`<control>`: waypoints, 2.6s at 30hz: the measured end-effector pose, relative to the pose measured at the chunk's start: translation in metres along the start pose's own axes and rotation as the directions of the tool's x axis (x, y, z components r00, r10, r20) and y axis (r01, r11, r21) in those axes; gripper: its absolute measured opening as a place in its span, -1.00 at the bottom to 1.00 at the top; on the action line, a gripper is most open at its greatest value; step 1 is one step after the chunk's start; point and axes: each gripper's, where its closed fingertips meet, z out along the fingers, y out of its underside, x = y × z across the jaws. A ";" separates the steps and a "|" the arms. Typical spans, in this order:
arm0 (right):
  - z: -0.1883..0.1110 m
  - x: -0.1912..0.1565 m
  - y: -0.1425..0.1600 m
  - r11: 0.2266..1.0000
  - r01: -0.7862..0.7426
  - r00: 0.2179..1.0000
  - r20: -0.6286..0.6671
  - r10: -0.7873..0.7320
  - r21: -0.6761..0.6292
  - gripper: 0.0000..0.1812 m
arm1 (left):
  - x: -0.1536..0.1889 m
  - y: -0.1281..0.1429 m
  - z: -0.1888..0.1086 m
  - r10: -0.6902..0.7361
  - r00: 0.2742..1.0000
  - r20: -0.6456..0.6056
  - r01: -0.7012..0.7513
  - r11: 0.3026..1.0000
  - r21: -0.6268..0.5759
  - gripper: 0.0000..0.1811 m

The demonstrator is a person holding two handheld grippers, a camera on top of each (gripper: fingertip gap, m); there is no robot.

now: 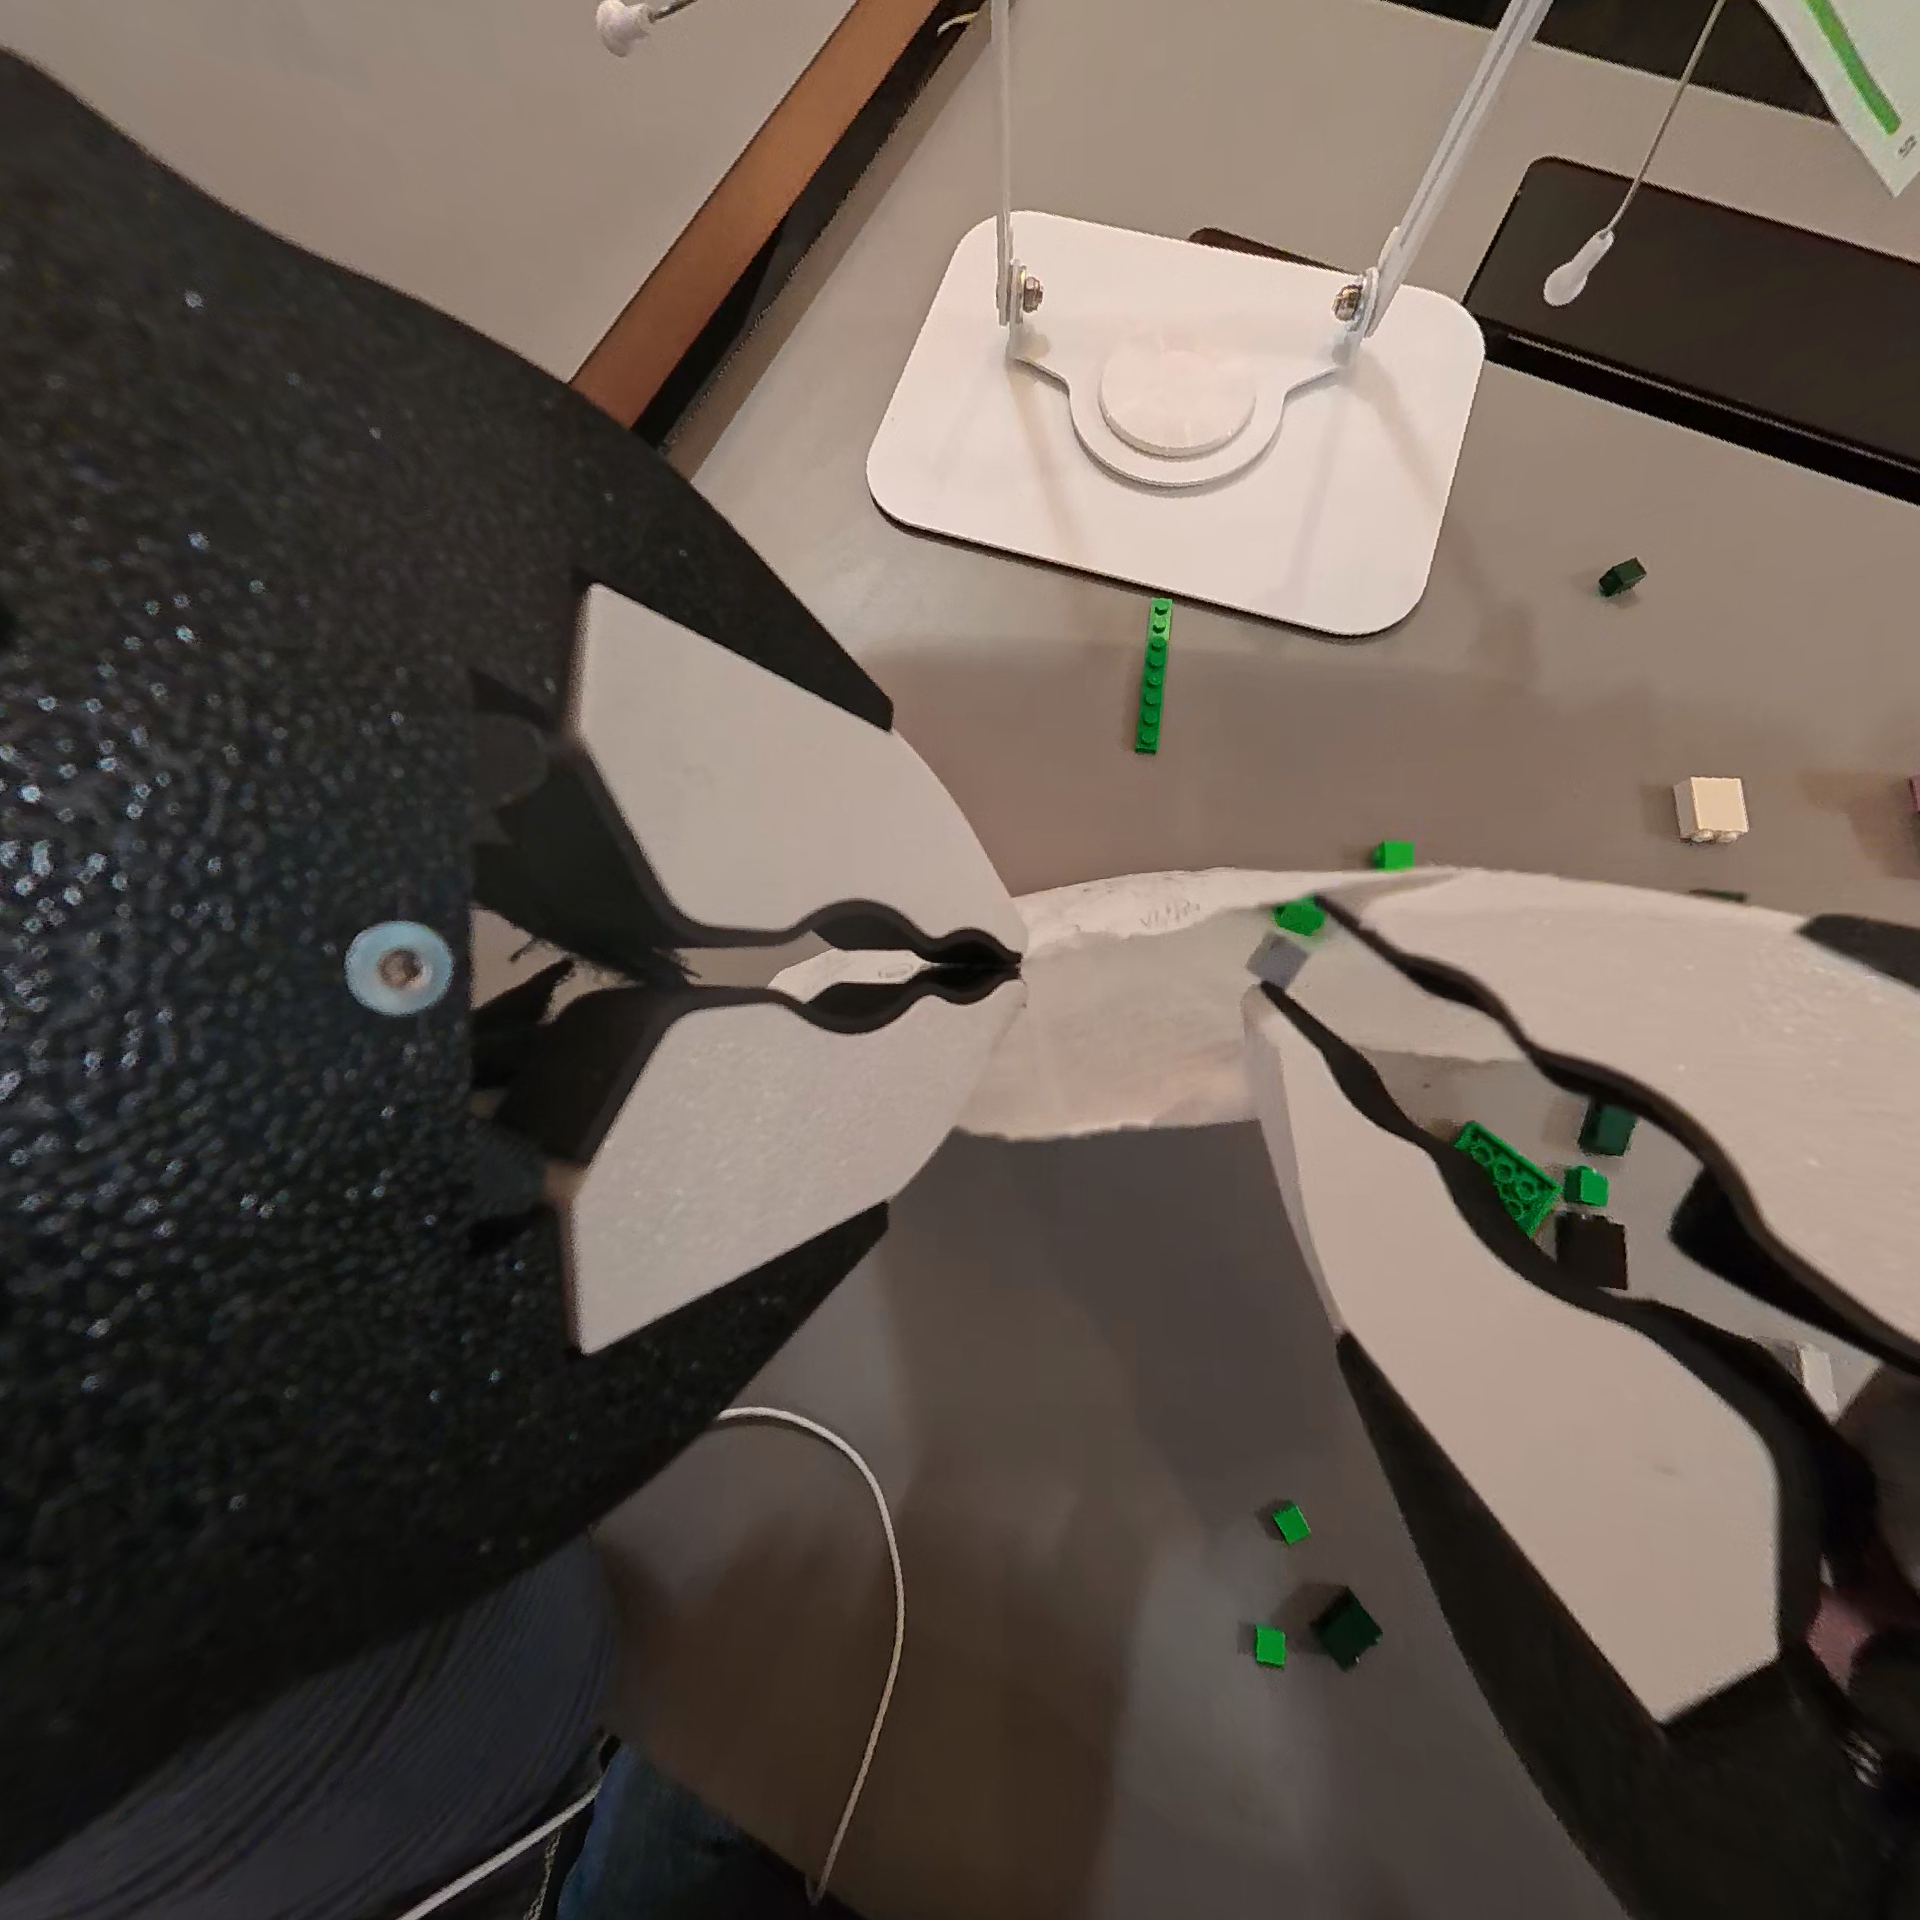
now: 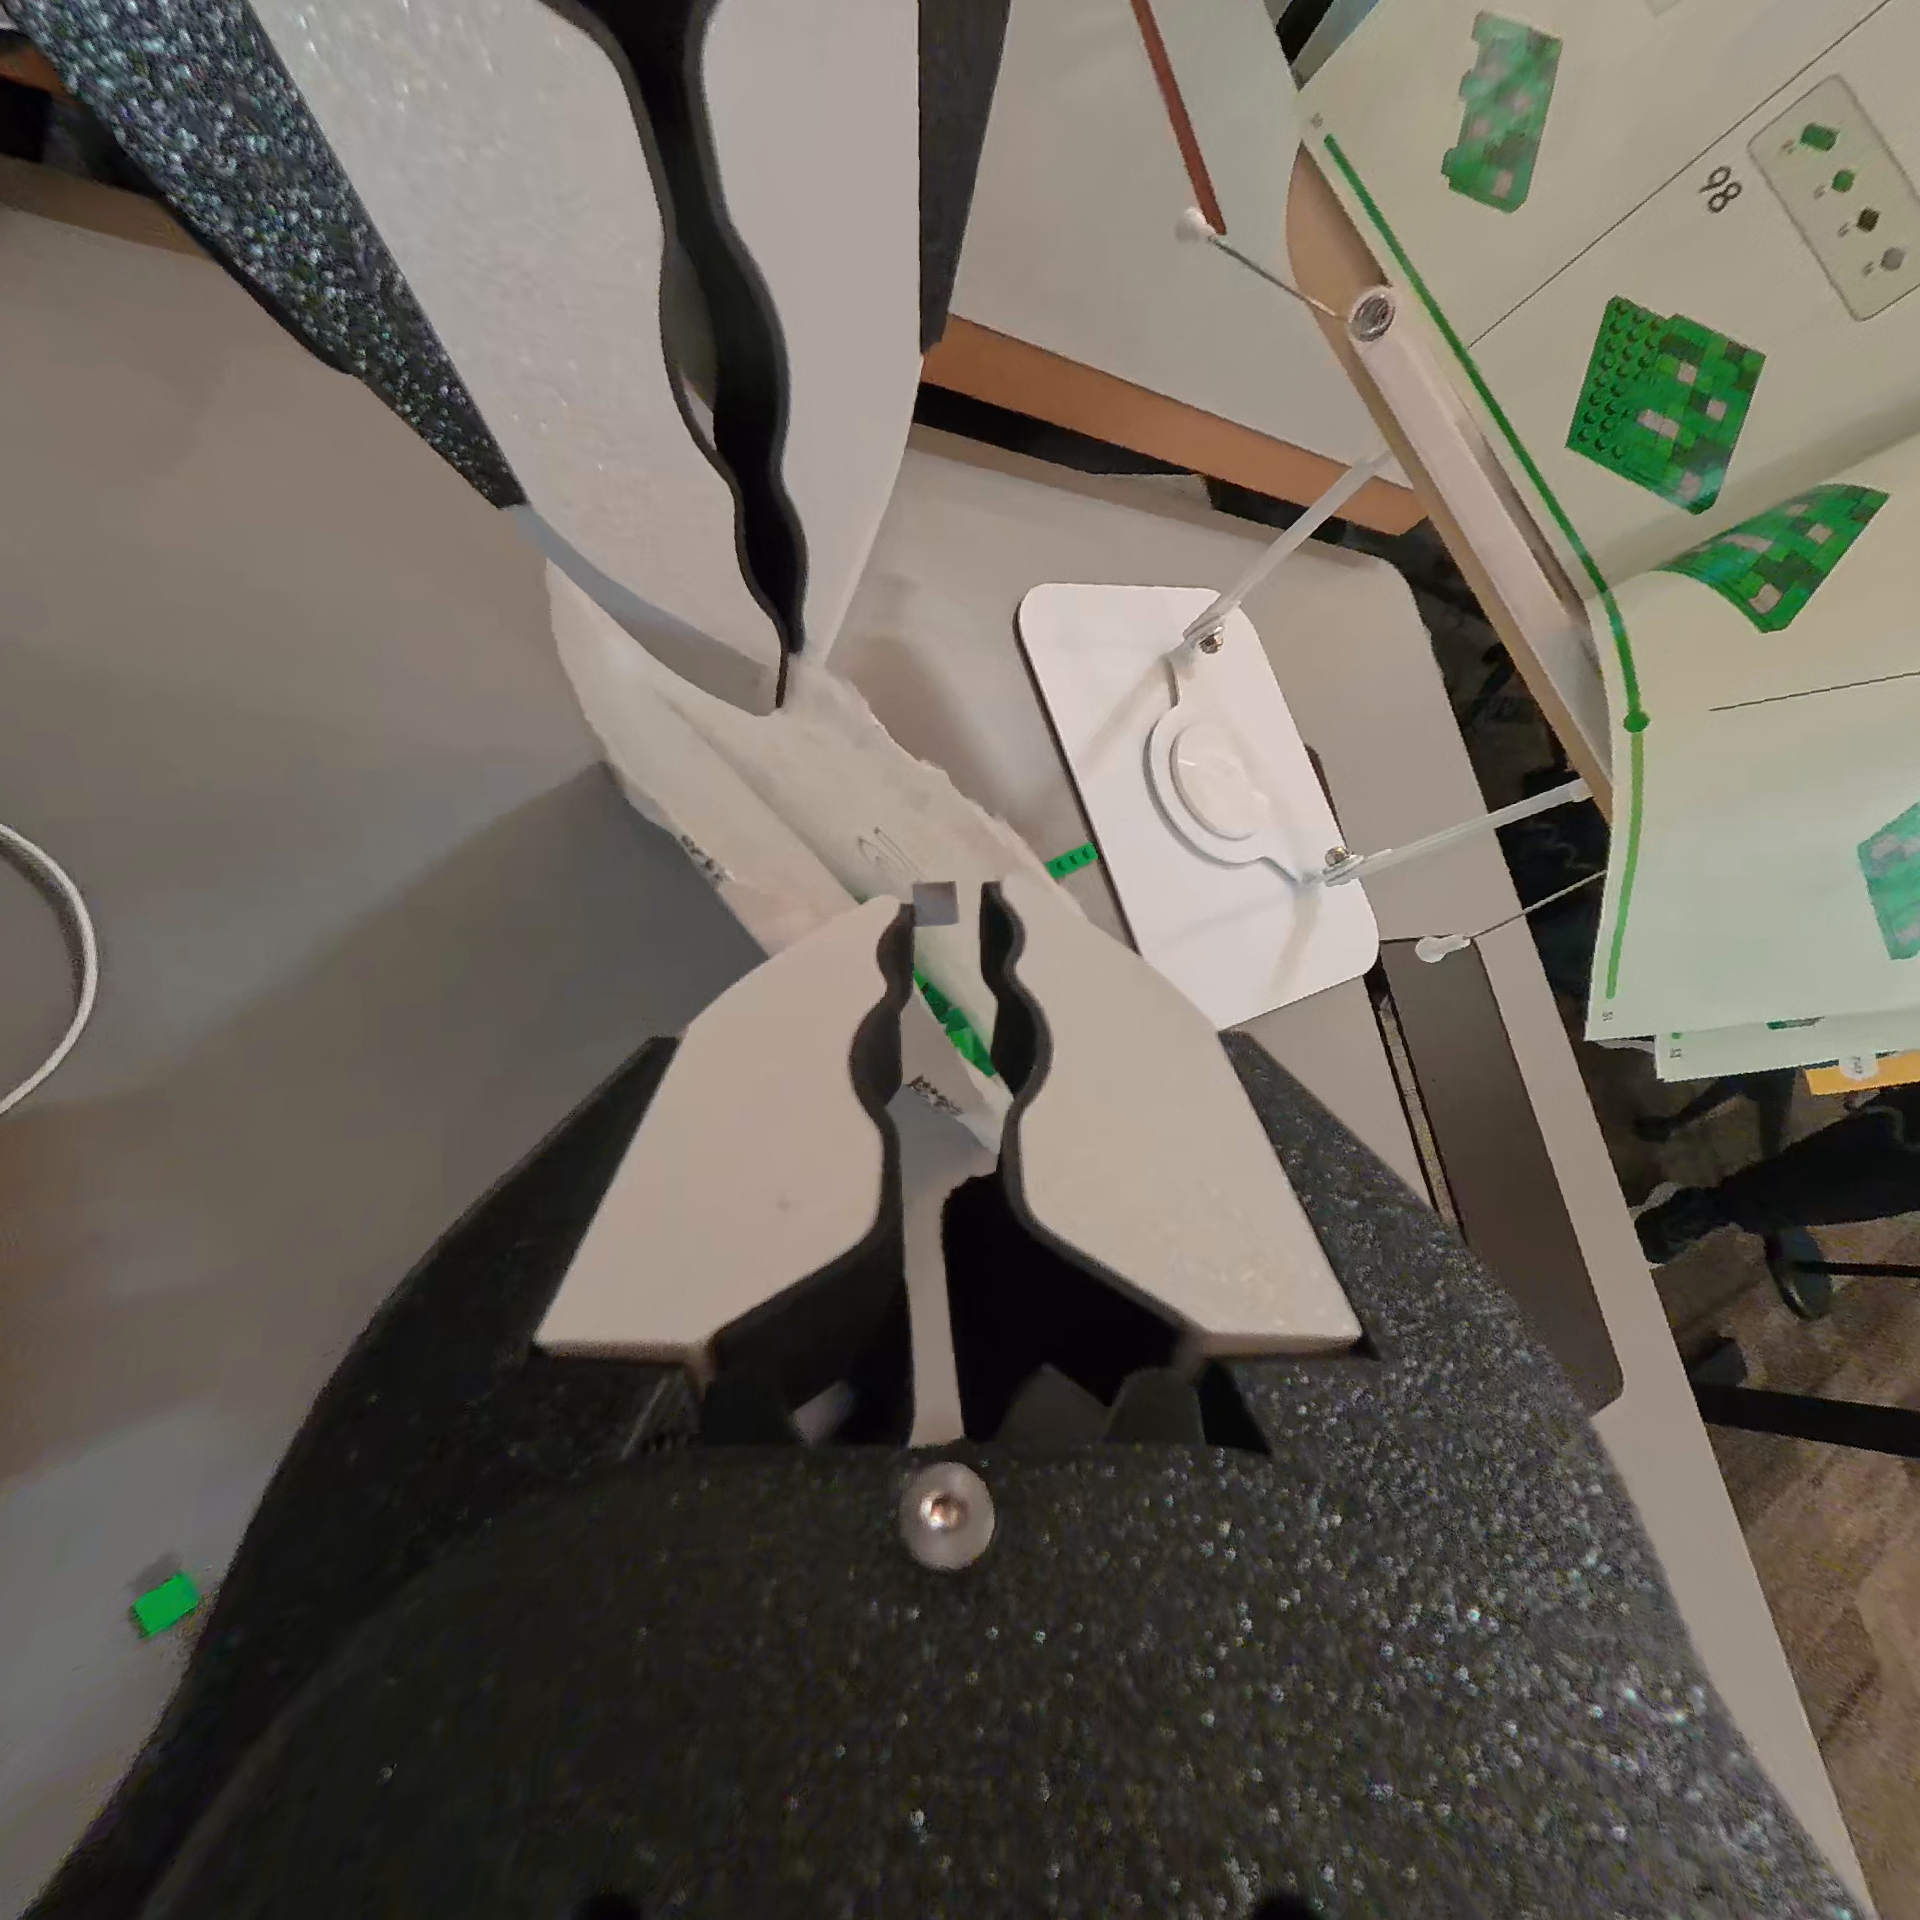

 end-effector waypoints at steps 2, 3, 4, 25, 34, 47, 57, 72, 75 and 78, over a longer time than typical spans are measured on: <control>0.000 0.000 -0.001 1.000 0.002 1.000 -0.005 -0.002 0.012 -0.79 | 0.000 0.000 0.000 0.000 1.000 0.002 0.000 1.000 0.001 -1.00; 0.000 0.000 -0.001 1.000 -0.001 1.000 -0.001 0.001 0.009 -0.78 | 0.000 0.000 0.000 -0.001 1.000 0.003 0.001 1.000 -0.002 -1.00; -0.001 -0.001 0.000 1.000 0.000 1.000 0.001 0.000 0.006 -0.78 | 0.000 0.001 0.000 -0.002 1.000 0.002 0.002 1.000 -0.004 -1.00; 0.003 -0.005 0.006 1.000 0.014 1.000 0.007 -0.013 -0.024 -0.91 | 0.001 0.000 0.001 0.003 1.000 -0.006 -0.003 1.000 -0.009 -1.00; 0.002 -0.004 0.007 1.000 0.012 1.000 -0.001 -0.012 -0.025 -0.65 | 0.001 0.001 0.001 -0.004 1.000 -0.007 0.004 1.000 -0.009 -1.00; 0.001 -0.006 0.007 1.000 -0.008 1.000 0.011 0.008 -0.021 -0.64 | -0.001 0.002 0.001 -0.007 1.000 -0.002 0.007 1.000 -0.010 -1.00; -0.048 -0.031 -0.003 0.978 -0.028 0.987 0.163 -0.007 0.207 -0.60 | -0.008 0.003 0.003 -0.022 1.000 0.013 0.022 1.000 -0.007 -1.00; 0.001 -0.031 0.020 0.832 0.549 0.821 -0.134 -0.555 -0.081 -1.00 | -0.010 -0.003 0.006 0.008 1.000 0.023 -0.008 1.000 0.003 -1.00; 0.001 -0.042 0.028 0.816 0.574 0.807 -0.124 -0.577 -0.061 -1.00 | -0.032 -0.003 0.004 -0.039 0.992 0.124 0.037 0.999 0.022 -1.00; 0.001 -0.055 0.035 0.794 0.607 0.790 -0.085 -0.607 -0.035 -1.00 | -0.054 -0.001 0.001 -0.088 0.971 0.223 0.084 0.996 0.026 -1.00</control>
